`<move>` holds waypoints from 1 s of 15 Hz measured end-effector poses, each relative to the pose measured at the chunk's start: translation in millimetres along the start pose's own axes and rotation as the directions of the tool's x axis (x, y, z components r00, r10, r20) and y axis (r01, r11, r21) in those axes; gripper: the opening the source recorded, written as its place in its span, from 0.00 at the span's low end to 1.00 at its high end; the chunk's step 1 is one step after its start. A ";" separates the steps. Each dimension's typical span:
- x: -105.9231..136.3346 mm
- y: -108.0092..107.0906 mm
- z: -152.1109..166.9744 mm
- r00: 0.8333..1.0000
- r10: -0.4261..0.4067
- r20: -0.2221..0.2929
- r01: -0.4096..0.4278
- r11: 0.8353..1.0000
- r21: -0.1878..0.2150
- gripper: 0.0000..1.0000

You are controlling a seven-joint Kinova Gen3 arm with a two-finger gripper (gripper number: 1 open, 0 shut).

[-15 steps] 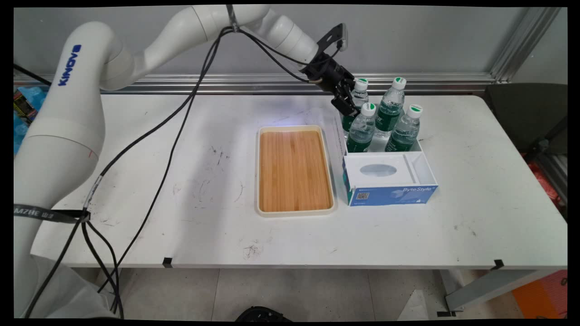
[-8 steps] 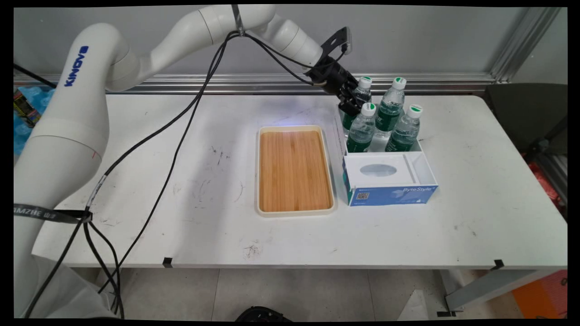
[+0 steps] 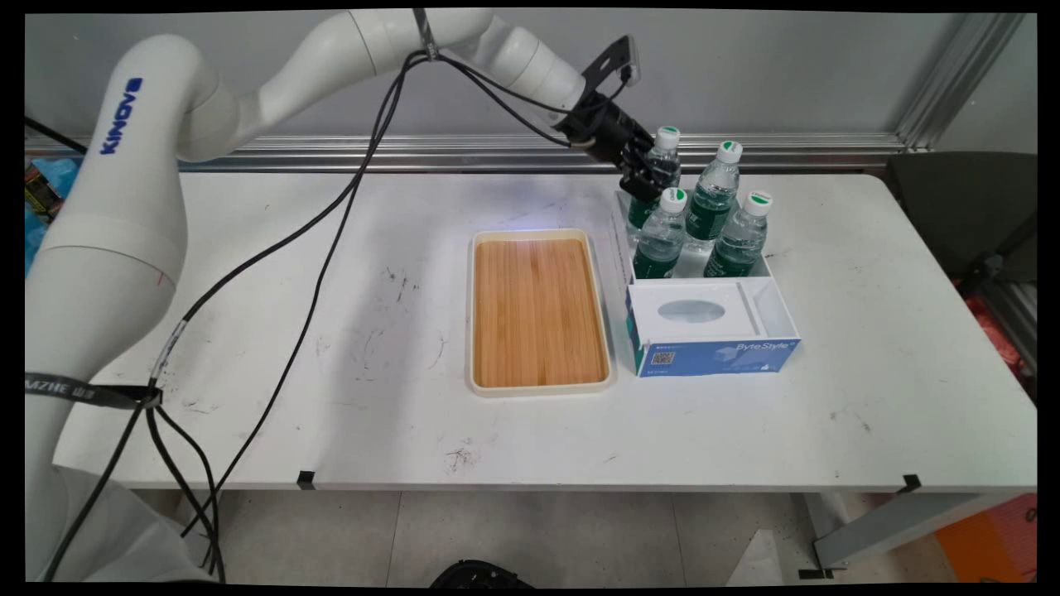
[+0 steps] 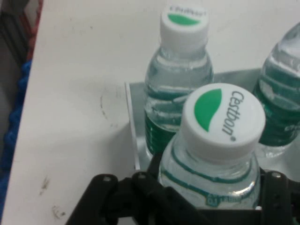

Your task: Place the picked object on the tray

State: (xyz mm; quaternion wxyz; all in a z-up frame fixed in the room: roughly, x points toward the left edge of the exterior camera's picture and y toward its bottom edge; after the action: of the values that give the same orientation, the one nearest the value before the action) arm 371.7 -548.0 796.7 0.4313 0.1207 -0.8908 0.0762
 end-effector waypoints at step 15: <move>37.2 54.9 -106.0 0.999 0.017 -0.040 -0.012 0.993 0.119 0.00</move>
State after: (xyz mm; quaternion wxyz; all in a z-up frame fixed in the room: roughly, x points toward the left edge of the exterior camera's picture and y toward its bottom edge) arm 413.5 -475.5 889.6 0.4411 0.1382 -0.8765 0.1346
